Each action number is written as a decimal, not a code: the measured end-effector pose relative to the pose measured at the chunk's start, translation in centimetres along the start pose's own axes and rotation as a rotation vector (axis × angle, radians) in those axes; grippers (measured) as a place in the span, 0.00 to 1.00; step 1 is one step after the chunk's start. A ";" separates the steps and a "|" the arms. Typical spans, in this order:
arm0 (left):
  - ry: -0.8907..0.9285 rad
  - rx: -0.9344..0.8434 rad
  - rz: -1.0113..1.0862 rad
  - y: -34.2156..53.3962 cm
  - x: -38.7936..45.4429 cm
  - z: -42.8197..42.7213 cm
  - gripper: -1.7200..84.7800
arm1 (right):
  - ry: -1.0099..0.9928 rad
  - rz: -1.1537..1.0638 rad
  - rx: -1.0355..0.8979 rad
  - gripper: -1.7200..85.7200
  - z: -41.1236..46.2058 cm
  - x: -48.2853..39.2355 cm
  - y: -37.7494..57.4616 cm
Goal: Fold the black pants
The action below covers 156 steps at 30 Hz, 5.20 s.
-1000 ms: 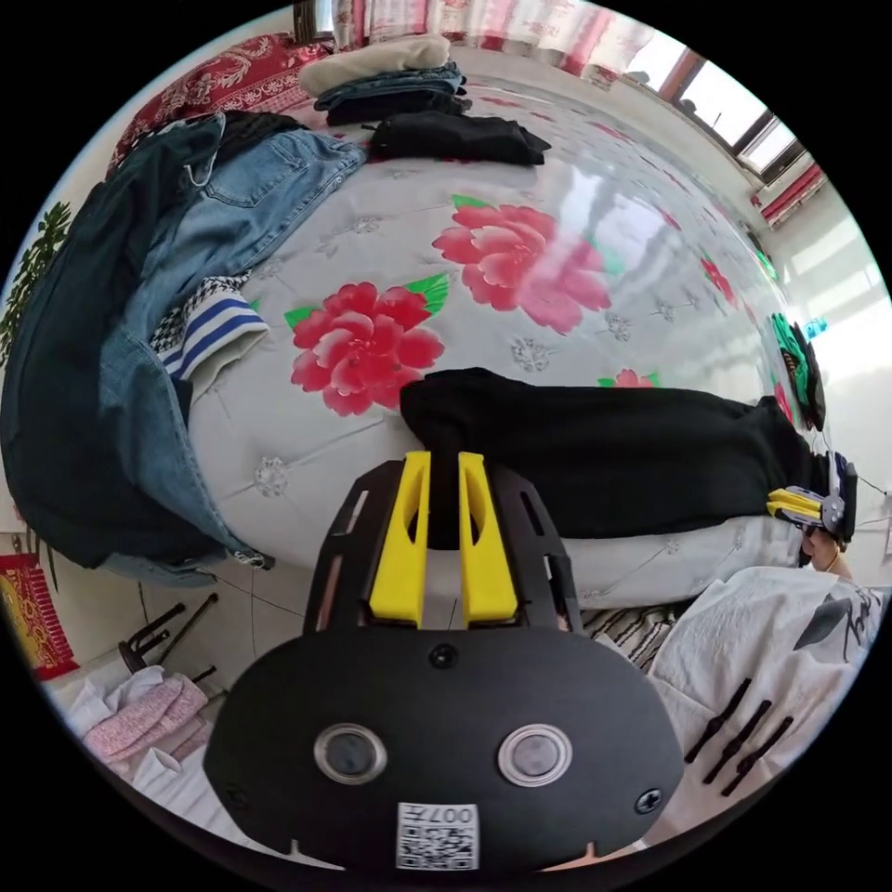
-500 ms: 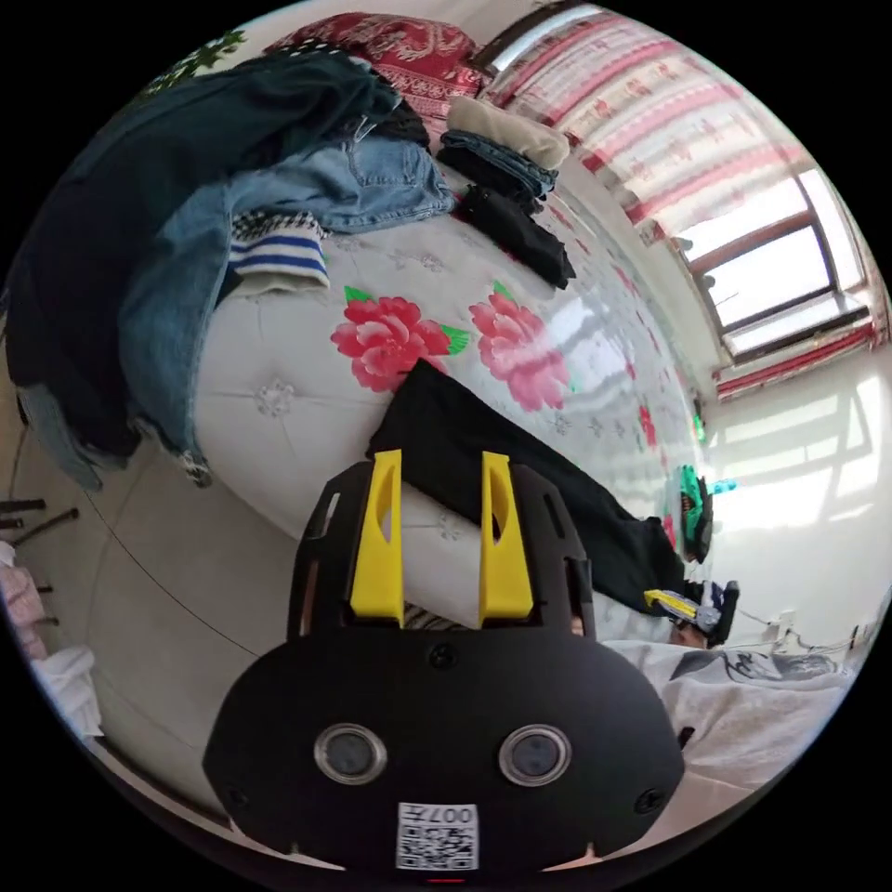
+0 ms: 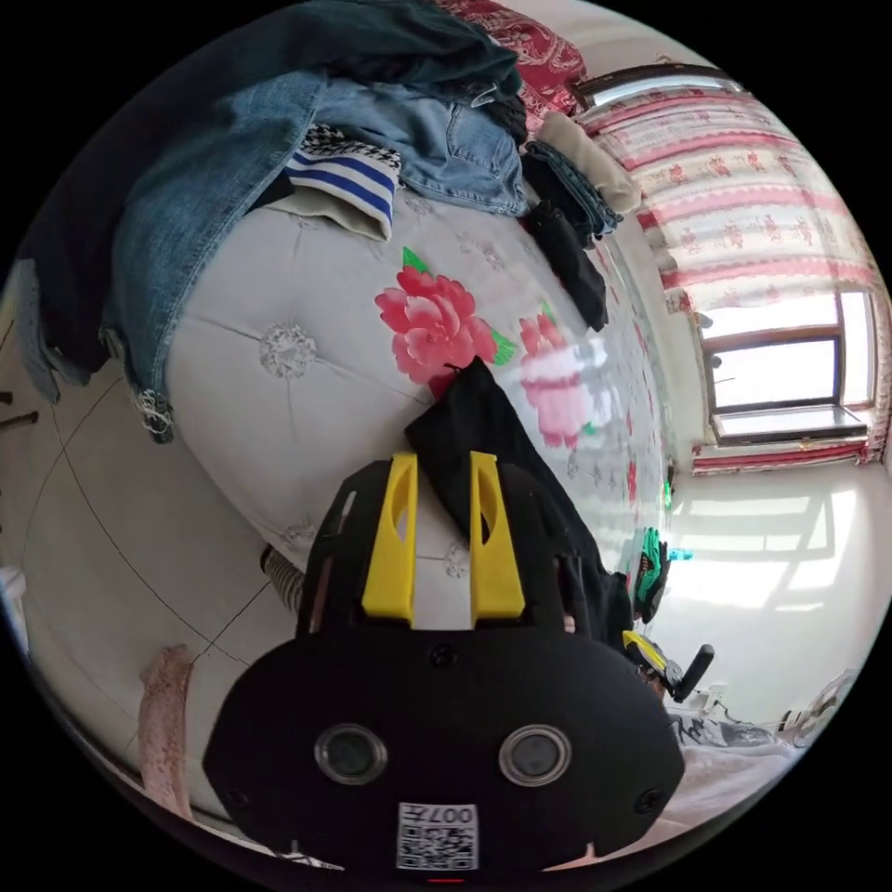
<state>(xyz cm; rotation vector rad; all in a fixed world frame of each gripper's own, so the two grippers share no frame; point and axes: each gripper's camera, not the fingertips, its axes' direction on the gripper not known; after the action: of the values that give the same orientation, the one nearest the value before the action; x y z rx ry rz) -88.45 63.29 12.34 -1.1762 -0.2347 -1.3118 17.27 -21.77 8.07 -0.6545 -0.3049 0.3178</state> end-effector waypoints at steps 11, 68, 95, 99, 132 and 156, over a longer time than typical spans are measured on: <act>0.330 0.117 0.035 2.2 -1.0 -2.4 0.06 | 0.029 0.030 -0.012 0.02 -1.8 0.0 0.8; 0.005 -0.404 0.599 20.7 16.7 23.2 0.01 | -0.108 0.032 0.416 0.06 -24.3 9.4 8.9; 0.061 -0.588 0.927 17.7 26.5 25.4 0.16 | -0.383 0.563 0.206 0.12 -12.4 16.5 13.1; -0.163 -0.679 0.992 20.3 29.0 29.8 0.11 | -0.375 0.548 0.130 0.13 -10.4 16.6 12.2; 0.059 -0.873 0.860 15.1 35.6 25.0 0.09 | -0.504 0.599 0.055 0.08 -7.8 23.5 14.0; -0.037 -0.180 0.805 -28.4 46.4 11.8 0.13 | -0.465 0.359 0.353 0.05 -5.7 14.2 -34.8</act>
<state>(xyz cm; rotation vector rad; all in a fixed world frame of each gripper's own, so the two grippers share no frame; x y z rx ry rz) -91.53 48.96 66.04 -1.2569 0.3183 -0.6067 38.94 -45.53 28.32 -0.2756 -0.5603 0.8526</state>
